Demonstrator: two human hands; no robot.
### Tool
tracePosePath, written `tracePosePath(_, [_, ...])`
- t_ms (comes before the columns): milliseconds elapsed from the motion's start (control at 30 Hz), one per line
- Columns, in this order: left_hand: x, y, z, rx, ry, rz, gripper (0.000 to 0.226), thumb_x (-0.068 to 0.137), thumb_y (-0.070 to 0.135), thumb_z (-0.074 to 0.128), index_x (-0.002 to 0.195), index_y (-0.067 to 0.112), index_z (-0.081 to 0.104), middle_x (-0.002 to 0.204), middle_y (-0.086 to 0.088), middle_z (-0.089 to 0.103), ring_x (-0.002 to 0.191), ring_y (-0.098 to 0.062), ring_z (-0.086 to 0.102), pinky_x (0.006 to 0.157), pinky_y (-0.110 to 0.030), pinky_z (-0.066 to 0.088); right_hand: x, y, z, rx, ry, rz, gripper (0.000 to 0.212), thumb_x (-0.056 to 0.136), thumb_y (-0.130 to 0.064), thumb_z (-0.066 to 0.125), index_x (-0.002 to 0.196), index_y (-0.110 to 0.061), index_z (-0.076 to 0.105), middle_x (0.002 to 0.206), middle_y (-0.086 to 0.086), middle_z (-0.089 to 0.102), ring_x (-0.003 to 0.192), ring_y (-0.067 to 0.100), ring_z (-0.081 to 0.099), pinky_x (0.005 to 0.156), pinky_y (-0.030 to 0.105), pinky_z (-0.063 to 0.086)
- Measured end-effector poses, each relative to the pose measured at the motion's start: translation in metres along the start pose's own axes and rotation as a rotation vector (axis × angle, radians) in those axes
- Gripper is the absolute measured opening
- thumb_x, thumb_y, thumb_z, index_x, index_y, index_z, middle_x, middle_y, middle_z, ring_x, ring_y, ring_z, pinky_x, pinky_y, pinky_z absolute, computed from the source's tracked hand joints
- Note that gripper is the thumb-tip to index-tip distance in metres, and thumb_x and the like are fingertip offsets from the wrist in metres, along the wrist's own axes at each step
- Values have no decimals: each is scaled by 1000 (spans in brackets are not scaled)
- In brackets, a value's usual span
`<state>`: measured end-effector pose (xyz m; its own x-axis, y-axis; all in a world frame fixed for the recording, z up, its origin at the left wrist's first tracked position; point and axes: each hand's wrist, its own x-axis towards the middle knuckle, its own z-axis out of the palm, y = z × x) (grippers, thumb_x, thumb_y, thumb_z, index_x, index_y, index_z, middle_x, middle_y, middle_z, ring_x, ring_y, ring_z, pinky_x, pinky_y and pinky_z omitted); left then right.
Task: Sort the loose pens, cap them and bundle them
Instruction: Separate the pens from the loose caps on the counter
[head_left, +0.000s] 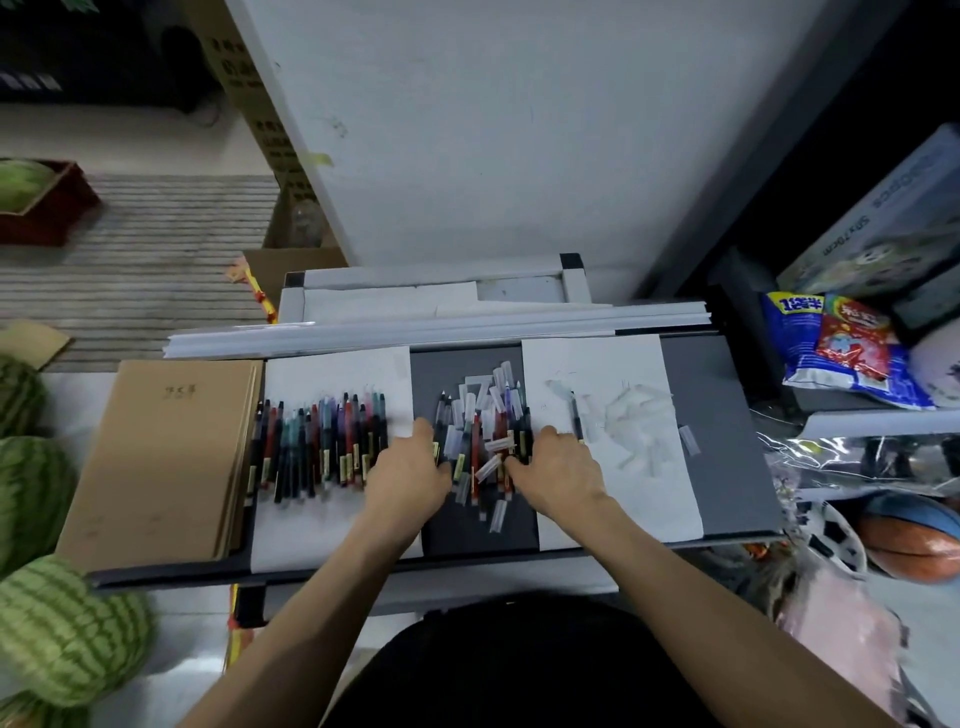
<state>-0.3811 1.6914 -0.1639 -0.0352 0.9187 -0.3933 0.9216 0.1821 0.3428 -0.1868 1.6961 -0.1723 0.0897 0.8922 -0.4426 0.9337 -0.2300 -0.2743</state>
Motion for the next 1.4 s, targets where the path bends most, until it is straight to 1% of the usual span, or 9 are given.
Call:
tracePosePath(100, [5,6,-1,93,24,-23,29,97,32,63,113,16,44,89,-6,62,75,-30,57,60,-37,46,4,2,-3,33,-4,24,36,91,-49,59,95,-14,49,104,12,67,82,28,55,69,33,43])
tracePosePath(200, [10,14,-1,198,39,-43,31,96,35,64,111,16,46,90,-5,59,75,-29,54,61,-36,40,7,0,-5,31,-27,37,45,90,-53,61,103,-11,58,106,12,66,94,32,65,71,33,46])
tracePosePath(300, [15,18,0,287,38,-32,32,93,37,66,104,17,43,99,-7,67,88,-32,67,64,-36,39,10,-4,-6,21,-45,46,38,92,-46,61,103,-10,61,108,12,68,99,33,68,70,32,46])
tracePosePath(567, [19,18,7,270,19,-45,32,90,34,67,101,14,45,95,-5,66,91,-32,69,65,-35,41,7,-5,0,-121,-29,24,37,96,-39,58,114,-7,63,115,10,68,107,31,69,74,34,46])
tracePosePath(733, [21,21,10,255,-9,-58,35,89,37,67,107,13,49,91,-3,60,95,-31,69,68,-35,42,6,-6,-1,-129,-20,39,24,94,-32,56,104,-10,59,109,10,70,102,32,70,70,33,44])
tracePosePath(967, [24,19,8,196,-37,-56,22,88,33,66,94,15,53,81,0,56,79,-28,60,68,-34,44,7,0,-7,-98,-42,14,34,103,-34,45,114,-6,62,117,14,69,106,35,68,75,36,45])
tracePosePath(1133, [25,18,4,115,-64,-27,16,91,25,59,83,11,55,80,-5,60,74,-30,61,67,-35,50,4,8,-12,-31,-58,29,28,104,-22,43,112,-3,63,115,18,67,103,37,67,75,36,46])
tracePosePath(1300, [23,11,-3,-119,-118,-50,27,93,22,58,78,-1,61,68,-16,69,62,-32,70,63,-43,63,-1,19,-18,22,-60,30,28,106,-25,42,109,-3,59,111,21,65,89,36,58,74,37,43])
tracePosePath(1400, [25,3,-6,-278,-116,-81,30,94,24,58,71,5,57,62,-16,70,56,-28,71,63,-38,61,-2,26,-20,36,-63,33,29,106,-26,42,110,-3,58,112,22,65,96,41,63,78,41,49])
